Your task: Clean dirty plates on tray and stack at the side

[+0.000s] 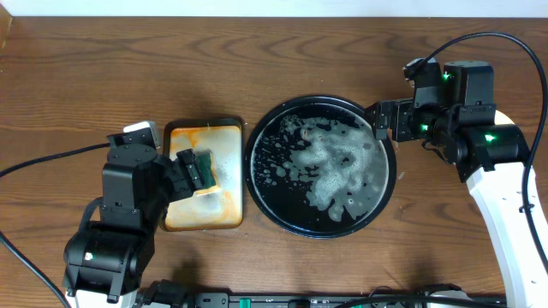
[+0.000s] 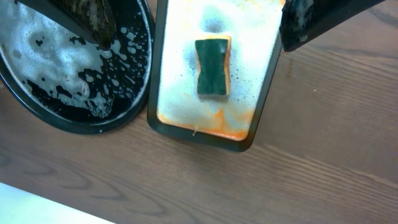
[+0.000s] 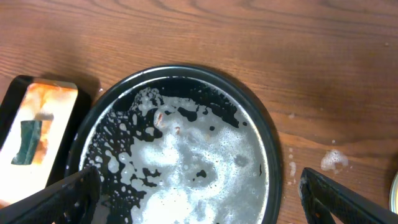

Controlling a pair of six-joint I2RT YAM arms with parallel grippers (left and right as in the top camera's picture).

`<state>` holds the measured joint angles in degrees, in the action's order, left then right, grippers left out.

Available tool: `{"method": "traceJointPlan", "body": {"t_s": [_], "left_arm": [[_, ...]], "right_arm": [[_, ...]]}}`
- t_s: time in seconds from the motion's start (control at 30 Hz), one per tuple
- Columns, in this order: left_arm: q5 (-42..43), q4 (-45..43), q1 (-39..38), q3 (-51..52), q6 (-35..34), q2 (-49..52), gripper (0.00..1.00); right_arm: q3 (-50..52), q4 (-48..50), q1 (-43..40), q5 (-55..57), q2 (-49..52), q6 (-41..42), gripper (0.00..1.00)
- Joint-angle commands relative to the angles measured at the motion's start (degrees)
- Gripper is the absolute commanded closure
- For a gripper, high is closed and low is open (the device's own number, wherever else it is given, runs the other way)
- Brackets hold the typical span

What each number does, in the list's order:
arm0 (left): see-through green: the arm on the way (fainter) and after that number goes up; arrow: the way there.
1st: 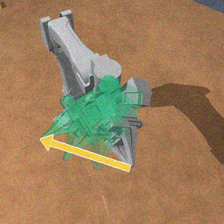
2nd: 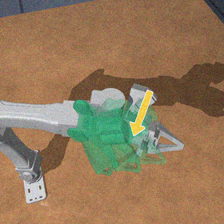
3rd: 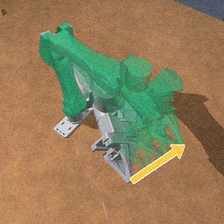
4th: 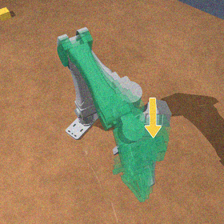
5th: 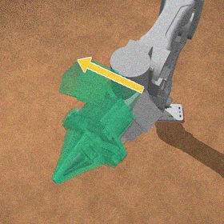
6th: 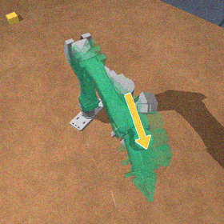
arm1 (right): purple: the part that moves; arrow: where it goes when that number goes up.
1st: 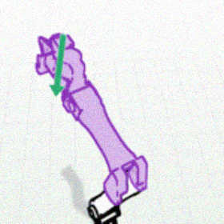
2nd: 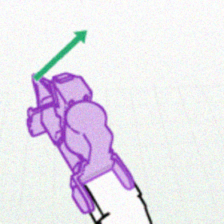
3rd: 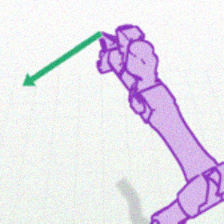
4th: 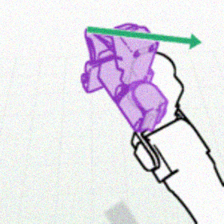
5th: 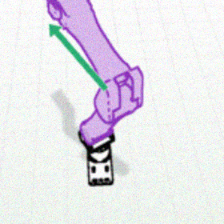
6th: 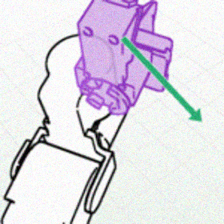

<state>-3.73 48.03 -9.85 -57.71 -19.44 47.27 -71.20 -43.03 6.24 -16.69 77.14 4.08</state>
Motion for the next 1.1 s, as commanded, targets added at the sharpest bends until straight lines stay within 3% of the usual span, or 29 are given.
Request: {"method": "traceJointPlan", "body": {"t_s": [0.0,0.2,0.33,0.47,0.6,0.73,1.07], "left_arm": [[0.09,0.17,0.17,-0.59,0.35,0.22,0.15],[0.11,0.17,0.17,-0.59,0.35,0.22,0.15],[0.11,0.17,0.17,-0.59,0.35,0.22,0.15],[0.11,0.17,0.17,-0.59,0.35,0.22,0.15],[0.09,0.17,0.17,-0.59,0.35,0.22,0.15],[0.09,0.17,0.17,-0.59,0.35,0.22,0.15],[0.09,0.17,0.17,-0.59,0.35,0.22,0.14]], "right_arm": [[-0.46,-0.17,0.28,1.29,0.13,0.07,0.01],[-0.26,-2.86,-0.11,3.37,-0.04,-0.48,0.01],[1.09,1.92,0.17,3.37,-1.99,-4.59,0.01],[10.84,19.65,1.75,3.37,-10.62,-13.07,0.01],[23.37,31.69,2.08,3.39,-21.24,-14.67,0.01],[36.26,37.27,1.6,3.43,-33.9,-16.44,0.01],[57.72,42.64,1.62,3.15,-56.94,-19.32,0.01]]}}
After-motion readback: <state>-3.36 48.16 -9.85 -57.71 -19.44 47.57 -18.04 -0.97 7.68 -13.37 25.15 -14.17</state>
